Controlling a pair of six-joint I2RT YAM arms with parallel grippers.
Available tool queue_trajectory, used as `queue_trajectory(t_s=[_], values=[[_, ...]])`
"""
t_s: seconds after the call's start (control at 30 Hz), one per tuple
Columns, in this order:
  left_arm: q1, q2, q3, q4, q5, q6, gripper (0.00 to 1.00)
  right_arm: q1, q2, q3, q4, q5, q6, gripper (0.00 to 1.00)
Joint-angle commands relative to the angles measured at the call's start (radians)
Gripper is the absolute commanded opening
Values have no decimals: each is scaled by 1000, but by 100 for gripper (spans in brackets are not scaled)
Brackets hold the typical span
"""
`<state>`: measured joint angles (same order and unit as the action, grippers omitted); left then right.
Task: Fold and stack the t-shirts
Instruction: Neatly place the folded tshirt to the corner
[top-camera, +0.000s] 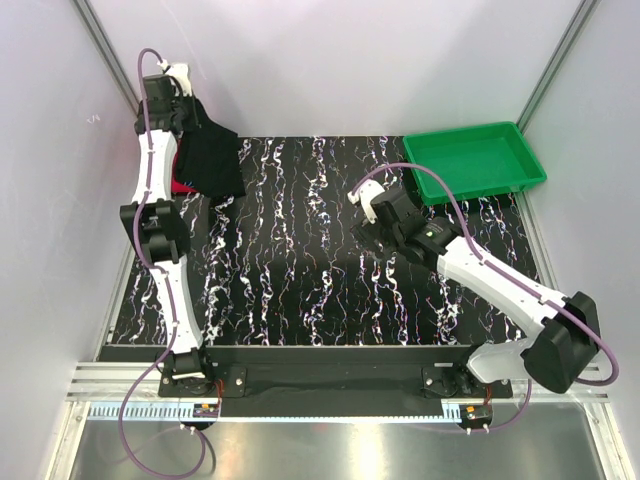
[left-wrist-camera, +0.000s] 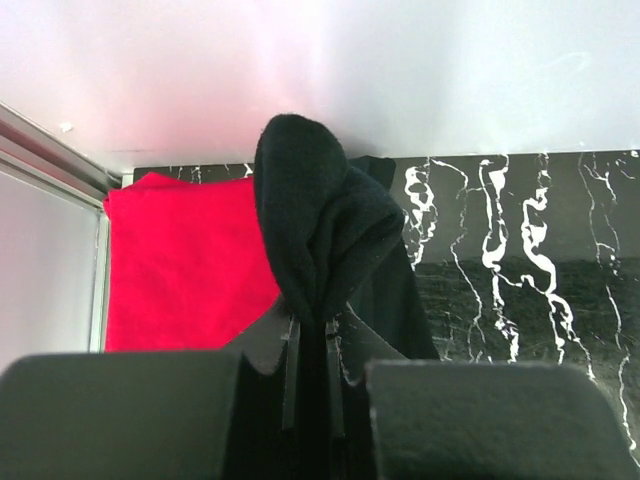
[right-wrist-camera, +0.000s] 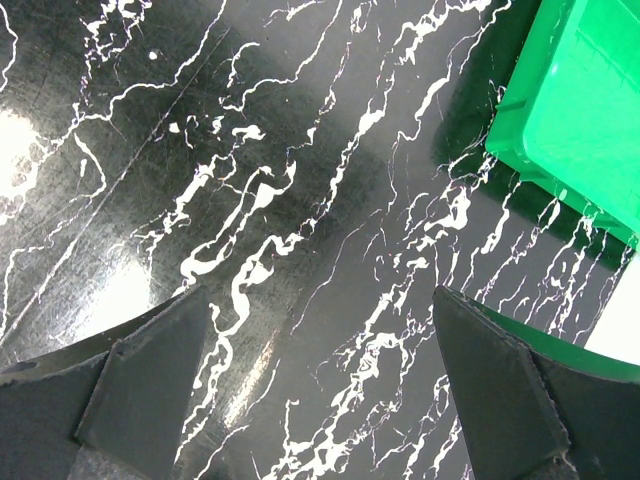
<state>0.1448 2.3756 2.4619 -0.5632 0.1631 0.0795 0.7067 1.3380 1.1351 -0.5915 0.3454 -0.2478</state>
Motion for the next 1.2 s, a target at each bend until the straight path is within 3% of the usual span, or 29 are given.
queue_trajectory(t_s=[0.0, 0.6, 0.63, 0.73, 0.77, 0.83, 0.87, 1.07, 1.17], values=[[19, 10, 88, 124, 53, -4, 0, -13, 13, 48, 30, -16, 15, 100], [117, 160, 161, 201, 131, -78, 0, -18, 121, 104, 18, -45, 58, 100], [122, 169, 161, 204, 124, -76, 12, -18, 124, 106, 16, -46, 58, 100], [136, 183, 166, 215, 43, -78, 27, -19, 124, 104, 10, -51, 65, 100], [141, 182, 167, 221, -14, -76, 53, -19, 121, 103, 4, -54, 68, 100], [147, 175, 180, 227, -45, -113, 73, -19, 110, 100, 1, -57, 79, 100], [144, 162, 178, 236, -53, -118, 96, -18, 104, 98, -2, -59, 84, 100], [96, 65, 125, 204, -62, -112, 99, -19, 35, 75, -7, -82, 123, 100], [64, -28, 10, 171, -65, -127, 99, -19, -20, 49, -8, -94, 160, 100]])
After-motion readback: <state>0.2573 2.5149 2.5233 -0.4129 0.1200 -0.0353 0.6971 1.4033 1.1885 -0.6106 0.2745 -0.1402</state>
